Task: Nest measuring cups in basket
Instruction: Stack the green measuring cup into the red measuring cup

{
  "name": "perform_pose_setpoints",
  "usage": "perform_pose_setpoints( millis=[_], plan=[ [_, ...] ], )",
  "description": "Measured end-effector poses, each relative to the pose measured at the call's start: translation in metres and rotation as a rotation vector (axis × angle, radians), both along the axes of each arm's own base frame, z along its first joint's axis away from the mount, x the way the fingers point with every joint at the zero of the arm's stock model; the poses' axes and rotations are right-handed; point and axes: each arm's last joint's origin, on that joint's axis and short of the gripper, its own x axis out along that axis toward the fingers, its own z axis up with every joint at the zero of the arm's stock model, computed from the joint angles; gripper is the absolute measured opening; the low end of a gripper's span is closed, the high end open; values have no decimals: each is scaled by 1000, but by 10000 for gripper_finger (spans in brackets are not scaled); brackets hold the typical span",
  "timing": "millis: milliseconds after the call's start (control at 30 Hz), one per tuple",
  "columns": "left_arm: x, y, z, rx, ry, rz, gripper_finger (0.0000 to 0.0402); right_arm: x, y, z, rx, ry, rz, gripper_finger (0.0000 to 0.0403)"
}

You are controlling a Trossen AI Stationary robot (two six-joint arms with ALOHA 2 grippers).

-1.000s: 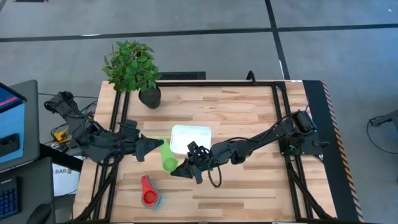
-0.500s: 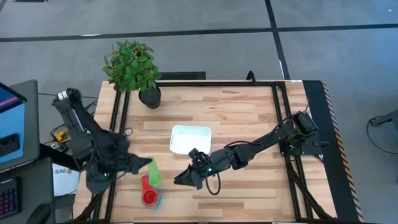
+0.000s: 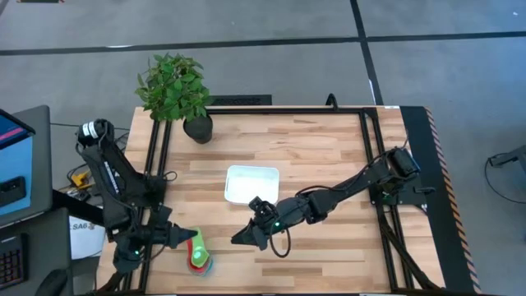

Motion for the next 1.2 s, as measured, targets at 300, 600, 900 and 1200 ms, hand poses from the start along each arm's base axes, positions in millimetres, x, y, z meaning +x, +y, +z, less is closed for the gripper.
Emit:
perform_pose_setpoints(
  millis=[300,600,900,1200],
  plan=[
    [2,-14,-21,29,69,-36,0,1,-3,-1,20,23,-7,130],
    [2,-15,-23,35,79,-44,9,2,-5,-2,35,31,-14,131],
    [-3,-10,-9,12,-17,3,3,3,-8,-2,59,39,-8,129],
    [-9,-11,-11,26,-18,-15,2,4,-10,-2,69,43,-15,128]
  ],
)
